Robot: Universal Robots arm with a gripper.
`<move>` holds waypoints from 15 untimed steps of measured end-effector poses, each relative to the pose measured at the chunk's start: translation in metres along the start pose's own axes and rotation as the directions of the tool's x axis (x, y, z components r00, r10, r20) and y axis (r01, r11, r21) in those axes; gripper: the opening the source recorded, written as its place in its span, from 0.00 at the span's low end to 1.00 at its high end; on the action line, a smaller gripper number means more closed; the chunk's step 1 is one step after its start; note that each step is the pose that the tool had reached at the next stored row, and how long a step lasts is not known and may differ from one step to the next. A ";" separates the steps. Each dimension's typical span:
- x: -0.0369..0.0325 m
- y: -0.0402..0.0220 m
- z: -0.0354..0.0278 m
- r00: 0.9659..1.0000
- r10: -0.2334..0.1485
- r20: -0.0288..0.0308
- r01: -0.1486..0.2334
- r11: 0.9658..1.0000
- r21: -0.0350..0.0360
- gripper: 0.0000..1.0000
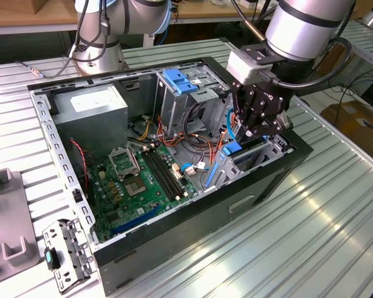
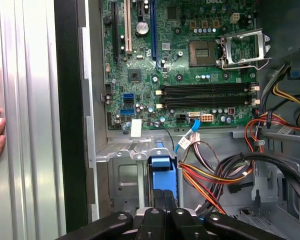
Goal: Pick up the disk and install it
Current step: 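Insert the first disk wire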
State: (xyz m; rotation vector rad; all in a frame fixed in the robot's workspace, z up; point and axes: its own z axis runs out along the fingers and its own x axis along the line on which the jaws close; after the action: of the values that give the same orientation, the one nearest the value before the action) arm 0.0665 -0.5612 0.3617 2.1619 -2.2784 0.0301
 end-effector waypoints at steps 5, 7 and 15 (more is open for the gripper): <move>-0.0007 -0.0104 0.0006 1.000 -0.002 -0.001 0.002 1.000 0.000 0.11; -0.0005 -0.0111 0.0001 1.000 -0.025 -0.001 0.025 1.000 0.000 0.11; -0.0017 -0.0252 -0.0037 1.000 -0.031 -0.001 0.031 0.999 -0.008 0.11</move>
State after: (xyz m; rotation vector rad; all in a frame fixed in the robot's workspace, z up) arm 0.0917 -0.5608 0.3657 2.1926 -2.2399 0.0219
